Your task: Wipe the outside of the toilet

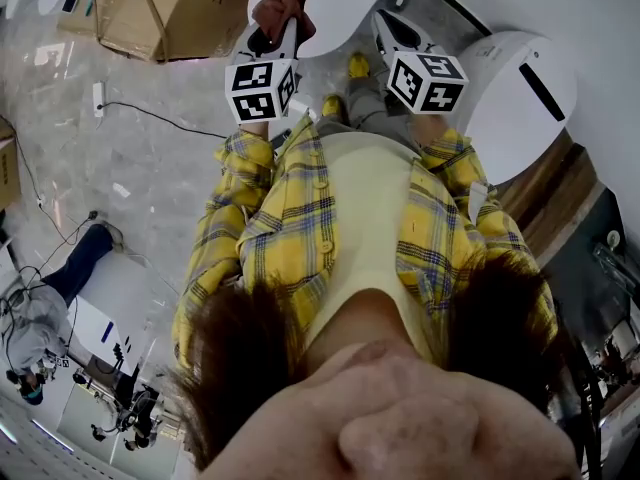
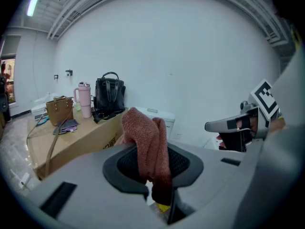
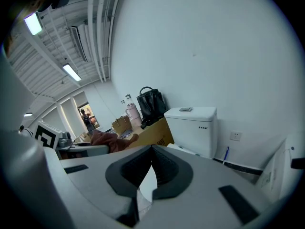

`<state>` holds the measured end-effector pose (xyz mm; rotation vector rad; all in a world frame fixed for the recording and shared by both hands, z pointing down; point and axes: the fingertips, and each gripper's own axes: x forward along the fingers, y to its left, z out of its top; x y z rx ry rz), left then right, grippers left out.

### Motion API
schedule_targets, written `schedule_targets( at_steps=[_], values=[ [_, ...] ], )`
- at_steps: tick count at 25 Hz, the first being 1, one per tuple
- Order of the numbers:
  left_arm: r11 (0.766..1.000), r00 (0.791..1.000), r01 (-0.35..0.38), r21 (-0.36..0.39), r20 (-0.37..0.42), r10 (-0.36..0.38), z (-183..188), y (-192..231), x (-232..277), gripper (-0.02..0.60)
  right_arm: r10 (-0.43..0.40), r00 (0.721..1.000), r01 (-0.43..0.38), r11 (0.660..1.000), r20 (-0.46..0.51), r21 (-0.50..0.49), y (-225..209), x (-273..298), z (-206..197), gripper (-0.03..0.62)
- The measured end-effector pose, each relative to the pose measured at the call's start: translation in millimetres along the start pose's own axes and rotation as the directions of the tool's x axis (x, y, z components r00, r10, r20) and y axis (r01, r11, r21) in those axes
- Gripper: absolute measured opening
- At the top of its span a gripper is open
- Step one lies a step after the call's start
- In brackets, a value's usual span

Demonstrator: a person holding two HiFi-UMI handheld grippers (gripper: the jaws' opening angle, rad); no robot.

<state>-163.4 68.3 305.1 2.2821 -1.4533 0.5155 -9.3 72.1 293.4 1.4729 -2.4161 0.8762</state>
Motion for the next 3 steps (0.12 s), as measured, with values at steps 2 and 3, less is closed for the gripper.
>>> schedule_targets(
  at_steps=[2, 3],
  values=[
    [1.000, 1.000, -0.003, -0.001, 0.004, 0.003, -3.3, -1.7, -9.8, 0.097, 0.000, 1.000, 0.000, 1.000, 0.002, 0.005, 3.2, -6.2, -4.0, 0.025],
    [1.000, 1.000, -0.005, -0.002, 0.006, 0.005, -5.2, -2.7, -14.9, 0.097, 0.000, 1.000, 0.000, 1.000, 0.002, 0.008, 4.8, -9.5, -6.3, 0.025]
  ],
)
